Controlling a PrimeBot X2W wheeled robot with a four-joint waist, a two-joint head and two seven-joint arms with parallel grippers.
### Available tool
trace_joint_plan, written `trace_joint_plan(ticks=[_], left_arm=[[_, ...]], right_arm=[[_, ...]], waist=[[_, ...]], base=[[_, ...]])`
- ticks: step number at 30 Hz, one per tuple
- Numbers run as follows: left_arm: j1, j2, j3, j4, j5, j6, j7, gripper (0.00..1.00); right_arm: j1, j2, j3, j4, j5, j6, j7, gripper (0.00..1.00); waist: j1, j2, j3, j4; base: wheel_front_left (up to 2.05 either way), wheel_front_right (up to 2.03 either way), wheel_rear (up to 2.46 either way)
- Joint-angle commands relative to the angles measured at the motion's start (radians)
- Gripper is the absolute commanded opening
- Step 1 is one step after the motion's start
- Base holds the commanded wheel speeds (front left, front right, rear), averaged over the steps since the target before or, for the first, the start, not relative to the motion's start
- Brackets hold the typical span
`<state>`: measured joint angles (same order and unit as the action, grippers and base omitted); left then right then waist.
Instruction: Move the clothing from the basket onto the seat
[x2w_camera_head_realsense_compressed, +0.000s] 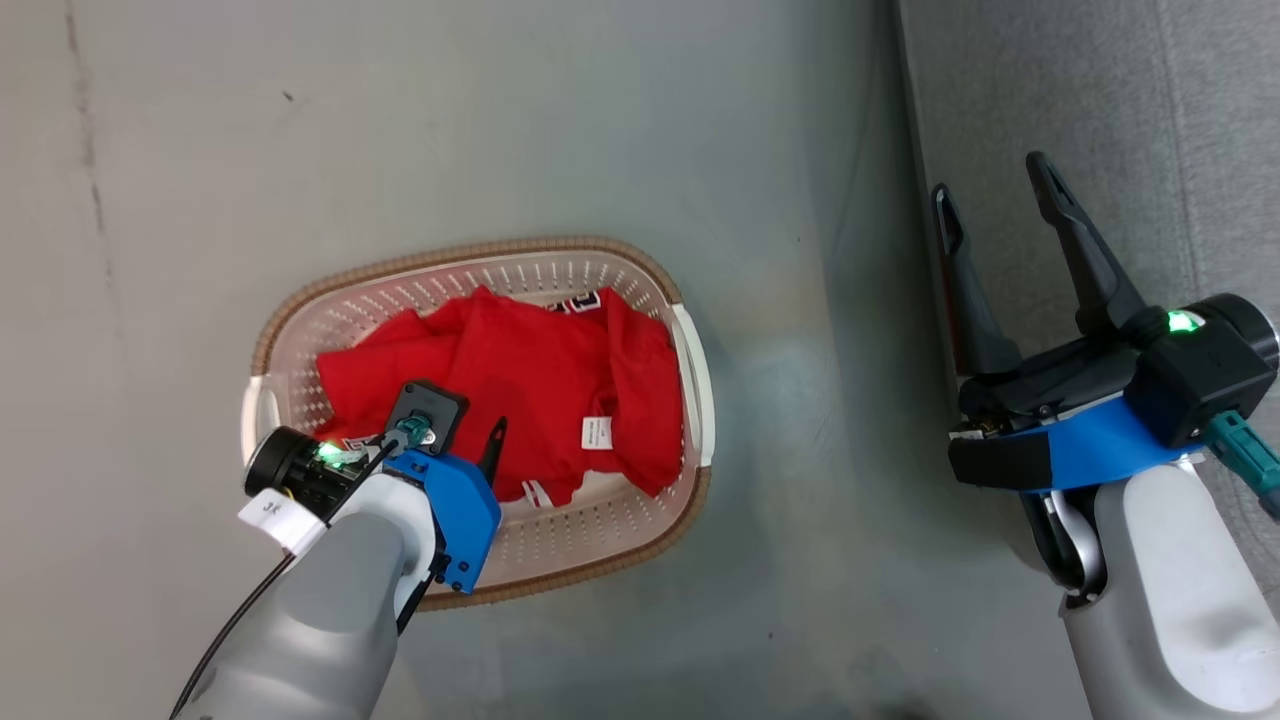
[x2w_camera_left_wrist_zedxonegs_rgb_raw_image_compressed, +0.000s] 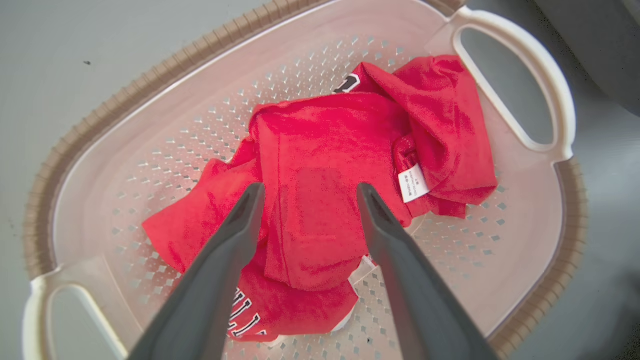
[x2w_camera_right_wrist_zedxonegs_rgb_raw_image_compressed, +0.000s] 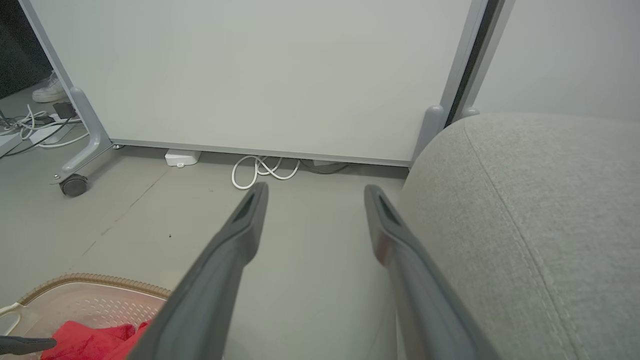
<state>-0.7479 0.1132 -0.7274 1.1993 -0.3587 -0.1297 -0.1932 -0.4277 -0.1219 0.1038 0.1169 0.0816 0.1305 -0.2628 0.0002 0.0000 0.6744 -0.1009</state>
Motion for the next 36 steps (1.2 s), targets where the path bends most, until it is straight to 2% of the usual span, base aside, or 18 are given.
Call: trace_joint_plan(ticks=[1,10,27,36], left_arm=[[-0.027,0.002,-0.018,0.017,-0.017,0.0,0.023,1.0],[-0.082,0.016,-0.063,0.053,-0.082,0.0,0.104,1.0],[-0.186,0.006,-0.034,0.087,-0.159,0.004,0.269,1.0],[-0.207,-0.024,-0.033,0.088,-0.199,-0.002,0.255,1.0]], right_arm=[[-0.023,-0.008,0.004,-0.01,-0.002,0.0,-0.003,1.0],[-0.047,-0.028,0.01,-0.043,-0.006,0.0,-0.003,1.0],[-0.058,-0.054,0.009,-0.112,-0.01,0.0,-0.003,1.0],[-0.046,-0.053,0.005,-0.132,-0.006,0.0,-0.003,1.0]], waist=[[-0.0002,0.0,0.047,-0.008],[-0.0002,0.0,0.13,-0.007],[-0.0002,0.0,0.265,-0.014],[-0.0002,0.0,0.296,-0.02]], base=[[0.0,0.0,0.0],[0.0,0.0,0.0],[0.0,0.0,0.0],[0.0,0.0,0.0]])
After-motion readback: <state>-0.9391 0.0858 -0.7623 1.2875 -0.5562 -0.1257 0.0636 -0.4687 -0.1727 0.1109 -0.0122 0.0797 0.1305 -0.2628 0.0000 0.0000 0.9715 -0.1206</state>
